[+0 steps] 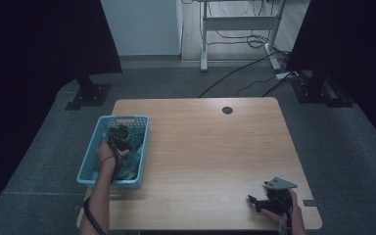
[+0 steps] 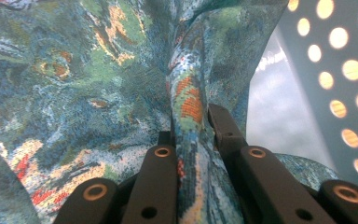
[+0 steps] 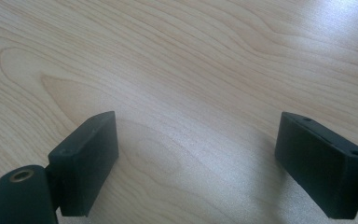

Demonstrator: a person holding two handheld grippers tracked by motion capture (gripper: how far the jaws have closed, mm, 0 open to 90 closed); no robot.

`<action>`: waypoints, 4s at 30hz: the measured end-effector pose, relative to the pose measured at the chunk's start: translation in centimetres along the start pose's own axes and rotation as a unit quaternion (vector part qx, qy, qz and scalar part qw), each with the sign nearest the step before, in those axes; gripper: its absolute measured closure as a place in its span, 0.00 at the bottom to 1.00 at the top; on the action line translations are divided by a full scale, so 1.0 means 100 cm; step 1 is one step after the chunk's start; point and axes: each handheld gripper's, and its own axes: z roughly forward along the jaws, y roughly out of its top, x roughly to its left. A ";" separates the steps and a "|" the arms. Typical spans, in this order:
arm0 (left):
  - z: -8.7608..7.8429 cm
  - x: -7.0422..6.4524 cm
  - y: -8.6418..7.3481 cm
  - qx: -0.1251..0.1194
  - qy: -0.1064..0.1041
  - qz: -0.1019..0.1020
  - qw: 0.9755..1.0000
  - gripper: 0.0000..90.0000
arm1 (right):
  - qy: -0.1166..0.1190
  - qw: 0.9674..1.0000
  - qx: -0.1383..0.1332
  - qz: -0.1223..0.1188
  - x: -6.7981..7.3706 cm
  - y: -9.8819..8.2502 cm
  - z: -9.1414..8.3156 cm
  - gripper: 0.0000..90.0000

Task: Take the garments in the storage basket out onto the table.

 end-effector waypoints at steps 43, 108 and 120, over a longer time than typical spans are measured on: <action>-0.094 0.003 -0.030 -0.219 -0.051 -0.010 0.974 0.92 | 0.000 1.000 0.000 0.000 0.000 0.000 0.000 0.14; -0.166 -0.032 -0.029 -0.327 -0.050 0.045 0.943 0.92 | -0.002 1.000 0.000 0.001 0.000 0.000 0.000 0.14; -0.180 -0.045 -0.025 -0.340 -0.054 0.063 0.937 0.92 | -0.002 1.000 0.001 0.002 0.000 0.000 0.000 0.14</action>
